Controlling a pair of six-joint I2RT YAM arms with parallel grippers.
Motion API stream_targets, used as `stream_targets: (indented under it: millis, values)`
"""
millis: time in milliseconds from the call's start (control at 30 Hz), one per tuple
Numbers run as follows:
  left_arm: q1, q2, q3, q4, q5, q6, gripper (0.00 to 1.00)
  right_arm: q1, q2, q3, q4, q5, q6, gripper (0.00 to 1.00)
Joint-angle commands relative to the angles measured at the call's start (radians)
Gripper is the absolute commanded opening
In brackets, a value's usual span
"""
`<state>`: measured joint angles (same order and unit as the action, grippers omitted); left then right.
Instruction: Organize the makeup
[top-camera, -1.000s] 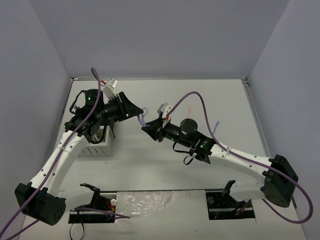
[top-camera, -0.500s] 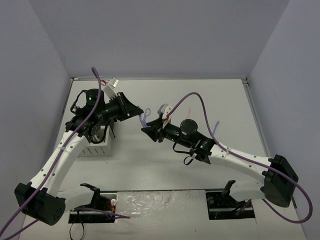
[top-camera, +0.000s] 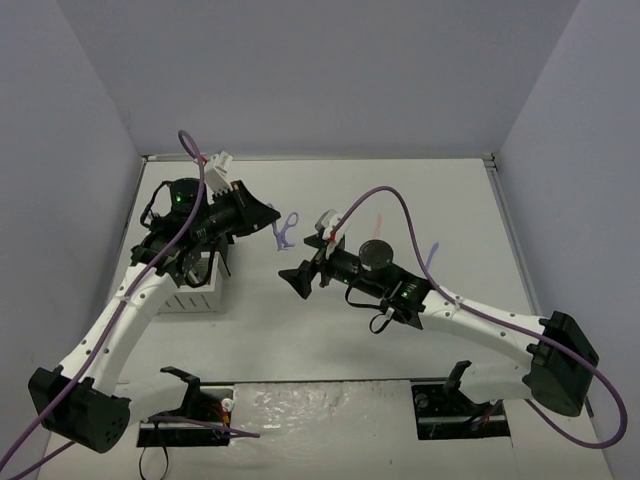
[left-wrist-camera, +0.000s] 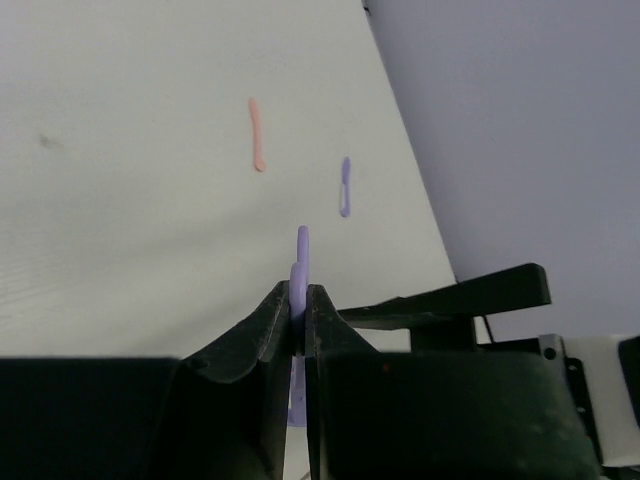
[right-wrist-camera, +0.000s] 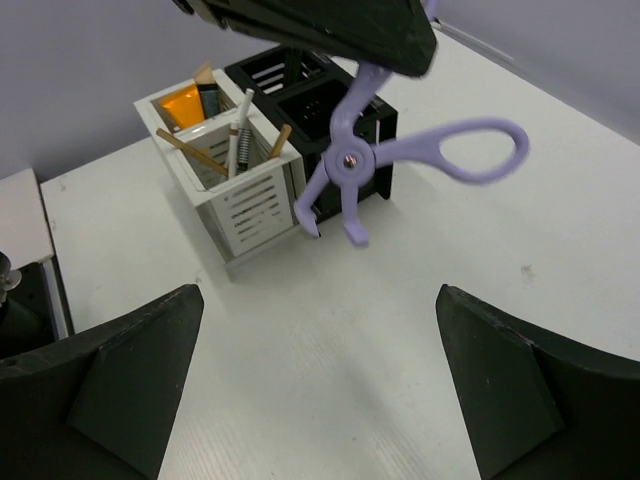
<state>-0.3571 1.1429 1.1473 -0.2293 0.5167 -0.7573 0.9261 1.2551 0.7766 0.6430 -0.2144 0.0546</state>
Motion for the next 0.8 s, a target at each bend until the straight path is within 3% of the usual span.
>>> stream_targets:
  millis: [0,233,533,767]
  values:
    - [0.000,-0.051,0.007,0.088,-0.212,0.234,0.00,-0.017,-0.097,-0.020,-0.012,0.112,-0.015,1.00]
    - [0.036,-0.110,-0.196,0.456,-0.490,0.500,0.00,-0.074,-0.231,-0.115,-0.112,0.236,0.005,1.00]
    - [0.259,-0.014,-0.331,0.755,-0.503,0.423,0.00,-0.137,-0.356,-0.204,-0.148,0.225,0.057,1.00]
    - [0.322,0.060,-0.381,0.831,-0.411,0.462,0.00,-0.153,-0.405,-0.238,-0.161,0.225,0.060,1.00]
